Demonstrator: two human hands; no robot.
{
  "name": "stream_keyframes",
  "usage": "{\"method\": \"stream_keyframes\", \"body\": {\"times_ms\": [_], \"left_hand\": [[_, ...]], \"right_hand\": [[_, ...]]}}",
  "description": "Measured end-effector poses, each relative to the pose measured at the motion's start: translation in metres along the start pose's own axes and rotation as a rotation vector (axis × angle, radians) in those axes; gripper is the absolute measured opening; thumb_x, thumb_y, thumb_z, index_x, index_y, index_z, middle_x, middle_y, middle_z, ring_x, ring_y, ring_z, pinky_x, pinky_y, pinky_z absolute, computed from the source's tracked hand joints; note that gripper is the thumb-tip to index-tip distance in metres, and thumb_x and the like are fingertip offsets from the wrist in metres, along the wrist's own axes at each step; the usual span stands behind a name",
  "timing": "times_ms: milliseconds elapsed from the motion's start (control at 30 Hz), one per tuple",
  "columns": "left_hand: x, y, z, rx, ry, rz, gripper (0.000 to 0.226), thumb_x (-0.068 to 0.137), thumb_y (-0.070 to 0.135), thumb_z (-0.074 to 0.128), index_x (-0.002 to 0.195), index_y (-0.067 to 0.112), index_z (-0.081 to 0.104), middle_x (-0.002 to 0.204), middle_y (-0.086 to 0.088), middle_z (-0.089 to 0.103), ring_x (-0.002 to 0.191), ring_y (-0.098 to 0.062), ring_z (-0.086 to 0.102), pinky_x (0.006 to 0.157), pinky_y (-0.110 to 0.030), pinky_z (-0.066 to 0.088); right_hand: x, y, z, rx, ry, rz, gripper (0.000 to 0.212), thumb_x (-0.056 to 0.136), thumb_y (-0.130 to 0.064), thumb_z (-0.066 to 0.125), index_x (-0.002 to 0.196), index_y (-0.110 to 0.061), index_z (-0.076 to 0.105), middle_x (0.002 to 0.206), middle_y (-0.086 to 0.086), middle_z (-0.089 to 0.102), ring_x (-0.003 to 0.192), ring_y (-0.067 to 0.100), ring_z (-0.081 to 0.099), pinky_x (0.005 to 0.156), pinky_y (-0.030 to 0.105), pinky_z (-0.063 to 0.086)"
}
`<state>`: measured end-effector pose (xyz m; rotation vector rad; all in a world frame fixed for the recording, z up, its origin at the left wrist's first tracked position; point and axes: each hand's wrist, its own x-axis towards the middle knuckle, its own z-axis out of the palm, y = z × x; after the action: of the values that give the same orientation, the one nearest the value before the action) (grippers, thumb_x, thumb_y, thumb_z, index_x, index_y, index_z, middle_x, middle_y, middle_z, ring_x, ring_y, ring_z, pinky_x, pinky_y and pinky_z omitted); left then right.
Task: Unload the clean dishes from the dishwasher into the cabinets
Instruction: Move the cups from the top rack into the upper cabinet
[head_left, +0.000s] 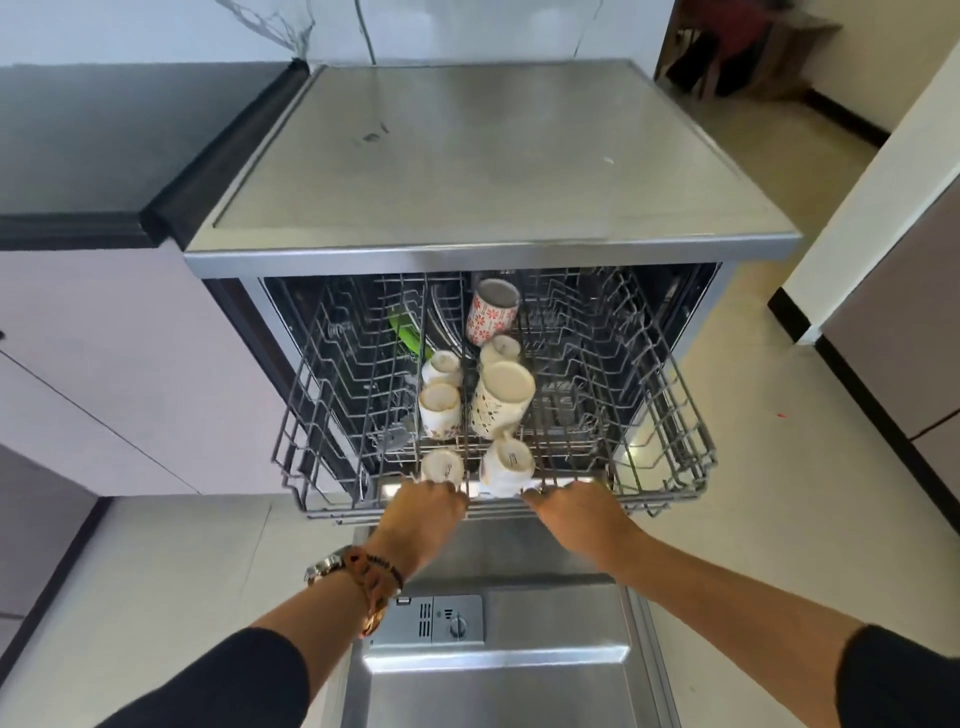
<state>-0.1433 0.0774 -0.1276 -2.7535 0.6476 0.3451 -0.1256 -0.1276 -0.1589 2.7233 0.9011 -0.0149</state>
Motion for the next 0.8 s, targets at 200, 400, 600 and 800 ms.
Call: {"method": "stream_keyframes", "body": {"times_ms": [200, 400, 600, 800], "left_hand": [[-0.004, 0.008, -0.007, -0.004, -0.030, 0.039, 0.027, 0.097, 0.009, 0.041, 0.121, 0.005, 0.053, 0.115, -0.011, 0.064, 0.097, -0.024, 0.066, 0.084, -0.035, 0.055], [0.004, -0.003, -0.031, -0.262, -0.060, 0.005, 0.046, 0.100, 0.039, 0.028, 0.095, 0.006, 0.060, 0.096, -0.009, 0.063, 0.086, -0.024, 0.063, 0.076, -0.034, 0.052], [0.032, -0.008, -0.026, -0.383, -0.036, -0.195, 0.039, 0.096, 0.032, 0.044, 0.129, 0.010, 0.043, 0.124, -0.011, 0.056, 0.112, -0.027, 0.056, 0.089, -0.038, 0.049], [0.061, -0.007, 0.006, -0.437, -0.167, -0.290, 0.061, 0.085, 0.012, 0.063, 0.139, 0.013, 0.034, 0.139, -0.012, 0.043, 0.129, -0.030, 0.043, 0.102, -0.040, 0.046]], "right_hand": [[-0.008, 0.006, -0.017, 0.042, 0.022, -0.012, 0.039, 0.030, -0.026, 0.089, 0.065, -0.028, 0.073, 0.034, -0.005, 0.051, 0.027, 0.012, 0.051, 0.029, 0.018, 0.042], [0.001, 0.013, -0.046, 0.251, -0.055, -0.060, 0.048, 0.097, -0.048, 0.035, 0.112, -0.010, 0.060, 0.093, 0.012, 0.070, 0.082, 0.028, 0.069, 0.073, 0.035, 0.055], [0.051, 0.020, -0.047, 0.441, -0.185, 0.213, 0.060, 0.084, -0.042, 0.063, 0.134, -0.016, 0.041, 0.129, 0.010, 0.053, 0.116, 0.029, 0.053, 0.091, 0.041, 0.050], [0.087, 0.016, -0.022, 0.559, -0.402, 0.252, 0.091, 0.068, -0.044, 0.078, 0.143, -0.027, 0.030, 0.146, 0.010, 0.039, 0.134, 0.032, 0.035, 0.106, 0.040, 0.037]]}}
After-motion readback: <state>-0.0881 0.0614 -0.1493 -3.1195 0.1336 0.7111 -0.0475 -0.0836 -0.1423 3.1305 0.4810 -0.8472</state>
